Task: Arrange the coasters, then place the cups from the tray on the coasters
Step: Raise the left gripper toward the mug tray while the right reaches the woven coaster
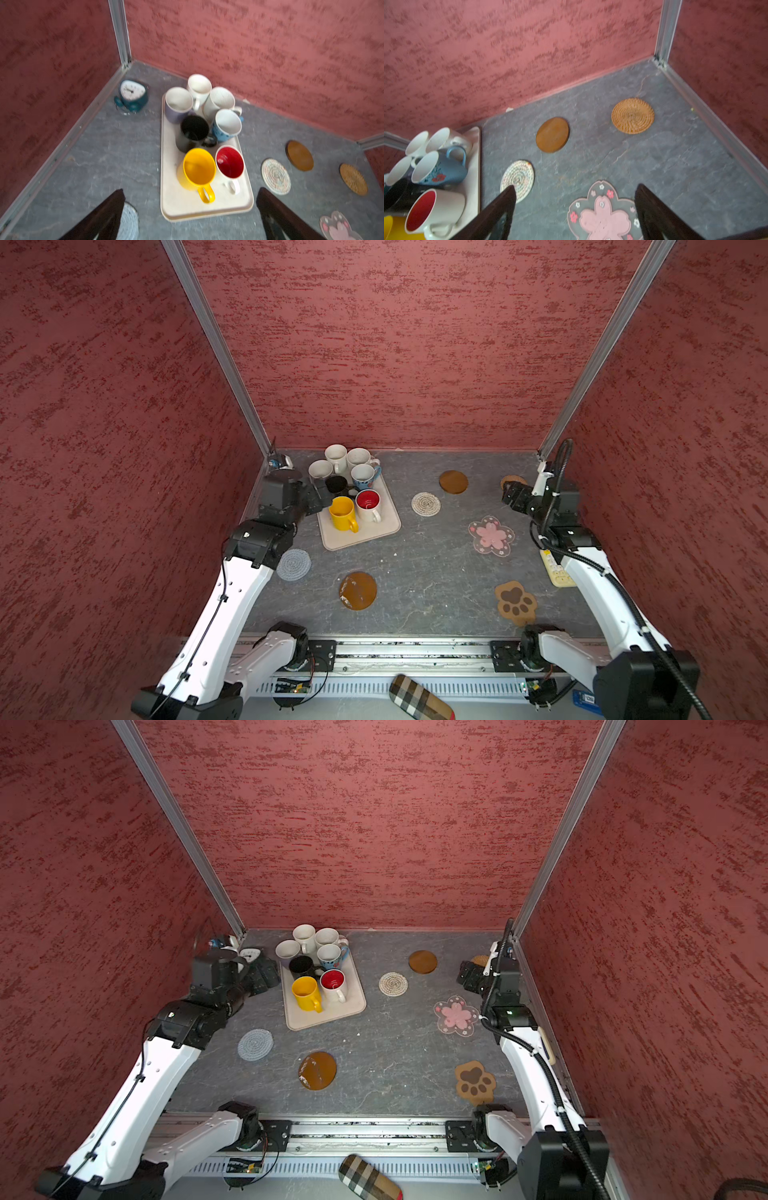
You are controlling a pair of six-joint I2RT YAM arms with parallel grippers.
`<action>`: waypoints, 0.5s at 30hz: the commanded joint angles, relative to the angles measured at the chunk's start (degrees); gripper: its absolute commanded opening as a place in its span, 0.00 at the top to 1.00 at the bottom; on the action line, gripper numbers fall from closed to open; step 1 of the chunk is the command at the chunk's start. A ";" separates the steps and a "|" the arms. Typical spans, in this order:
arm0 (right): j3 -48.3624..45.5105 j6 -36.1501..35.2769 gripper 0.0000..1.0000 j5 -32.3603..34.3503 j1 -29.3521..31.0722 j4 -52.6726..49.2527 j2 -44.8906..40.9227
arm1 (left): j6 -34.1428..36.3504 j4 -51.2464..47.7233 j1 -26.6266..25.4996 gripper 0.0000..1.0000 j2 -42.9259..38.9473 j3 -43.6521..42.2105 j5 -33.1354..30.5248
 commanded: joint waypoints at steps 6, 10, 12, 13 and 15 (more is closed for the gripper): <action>5.28 1.29 0.15 -2.98 6.63 -4.25 9.11 | -12.31 -7.32 -12.88 0.01 11.22 5.36 -14.33; 7.73 0.78 0.23 -3.19 10.14 -1.89 15.25 | -7.14 -1.87 -13.60 0.01 12.94 3.40 -8.57; 9.69 -0.25 0.27 -2.01 12.44 -1.10 19.09 | -5.49 2.49 -13.92 0.00 11.96 0.19 -7.58; 10.61 -0.54 0.31 -1.58 13.13 -1.08 20.99 | -5.47 3.86 -14.04 0.00 11.43 -1.15 -7.34; 13.53 -1.12 0.41 -1.32 14.62 -1.47 25.80 | -6.21 5.19 -13.99 0.00 10.28 -3.48 -6.93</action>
